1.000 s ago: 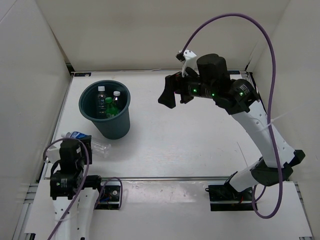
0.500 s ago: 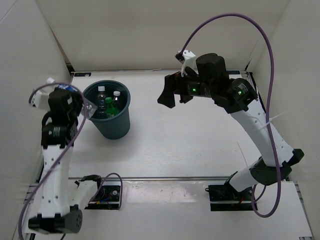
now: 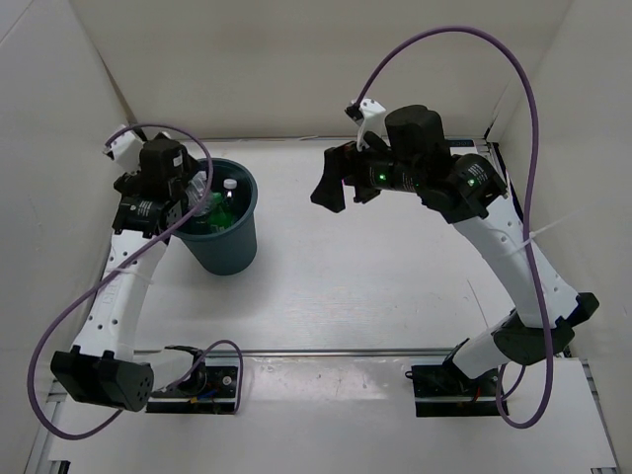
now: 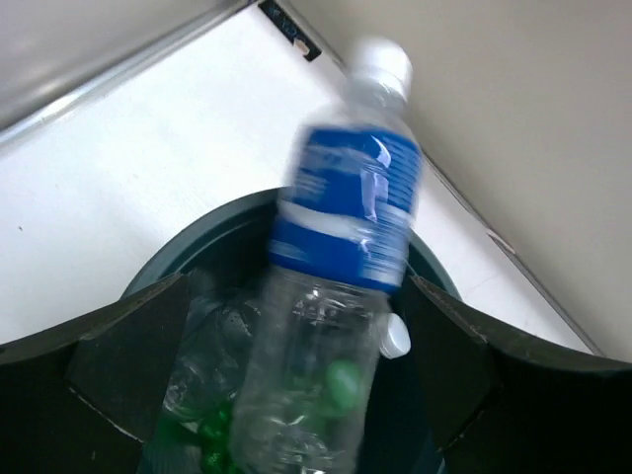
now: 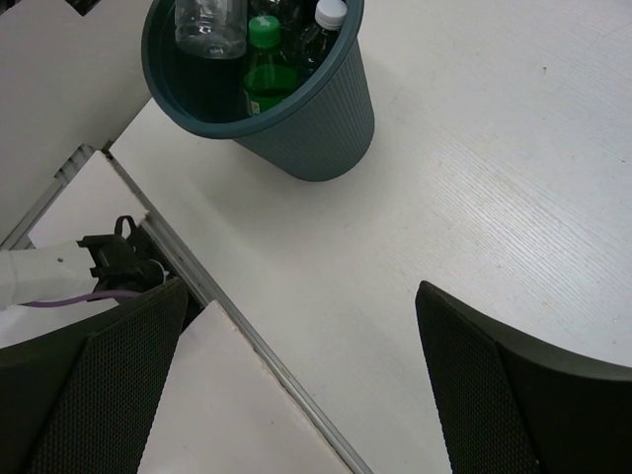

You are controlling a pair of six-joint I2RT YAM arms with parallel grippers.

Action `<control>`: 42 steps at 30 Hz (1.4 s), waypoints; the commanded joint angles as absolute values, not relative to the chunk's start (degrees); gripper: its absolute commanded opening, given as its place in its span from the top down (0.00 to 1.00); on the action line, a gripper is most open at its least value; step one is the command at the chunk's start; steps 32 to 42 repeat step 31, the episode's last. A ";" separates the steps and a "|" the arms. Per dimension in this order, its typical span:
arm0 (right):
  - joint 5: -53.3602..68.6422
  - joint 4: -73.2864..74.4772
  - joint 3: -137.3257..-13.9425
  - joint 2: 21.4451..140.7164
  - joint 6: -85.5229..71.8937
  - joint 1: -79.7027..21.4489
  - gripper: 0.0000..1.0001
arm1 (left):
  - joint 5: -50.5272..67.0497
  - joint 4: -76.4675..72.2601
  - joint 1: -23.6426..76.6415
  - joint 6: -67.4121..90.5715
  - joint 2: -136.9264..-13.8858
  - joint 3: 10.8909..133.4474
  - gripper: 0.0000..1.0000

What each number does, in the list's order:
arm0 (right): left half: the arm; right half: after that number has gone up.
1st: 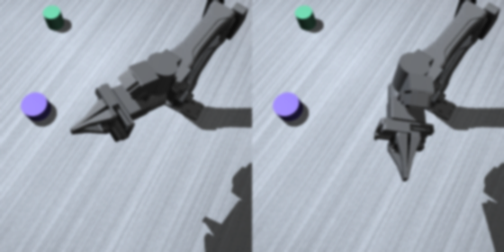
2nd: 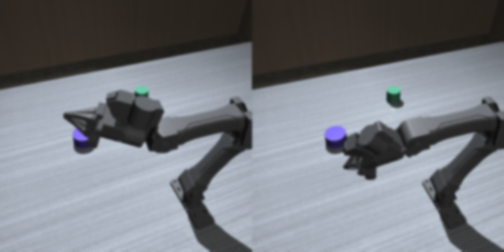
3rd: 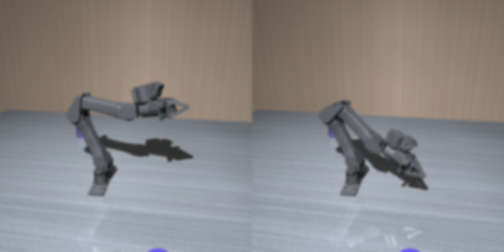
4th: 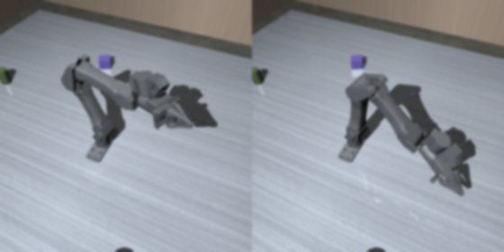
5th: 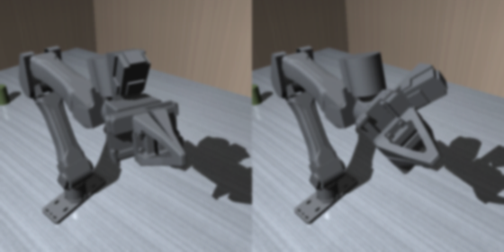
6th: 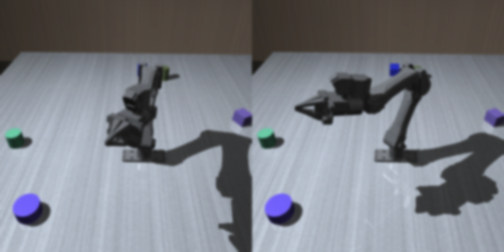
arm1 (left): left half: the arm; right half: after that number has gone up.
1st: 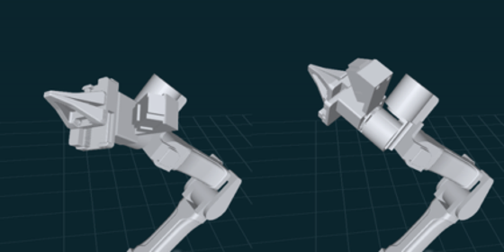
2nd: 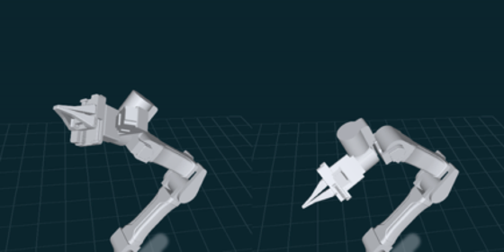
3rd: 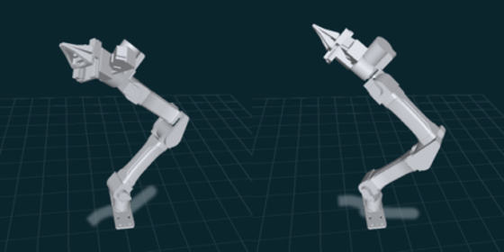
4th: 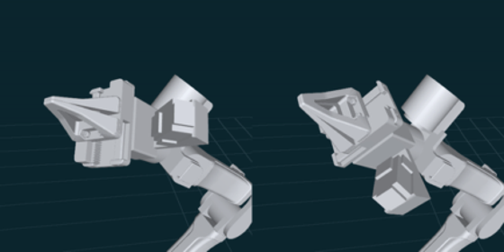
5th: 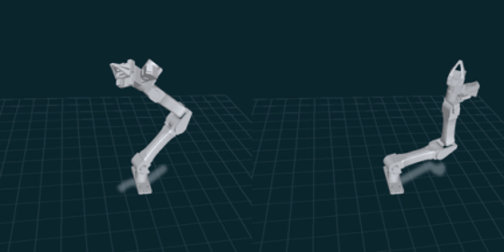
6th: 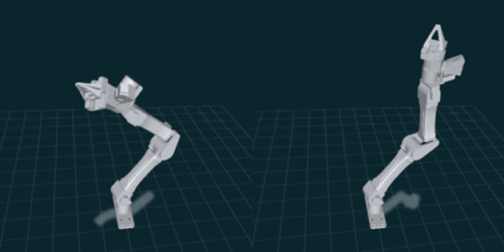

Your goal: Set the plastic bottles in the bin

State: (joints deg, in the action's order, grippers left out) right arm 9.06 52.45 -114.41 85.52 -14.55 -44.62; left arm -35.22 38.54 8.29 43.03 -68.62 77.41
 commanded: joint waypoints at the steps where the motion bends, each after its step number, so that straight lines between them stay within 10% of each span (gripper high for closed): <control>1: 7.56 50.36 -114.61 84.38 -14.24 -44.38 0.00 | -42.96 37.09 11.59 37.89 -67.32 83.65 0.00; 16: 24.95 53.70 -112.76 87.97 -26.10 -25.32 0.00 | -53.96 57.03 16.44 42.87 -47.39 79.03 0.00; 42: 26.99 51.34 -111.09 87.29 -26.81 -22.50 0.00 | -57.30 71.98 16.44 50.97 -37.53 66.98 0.00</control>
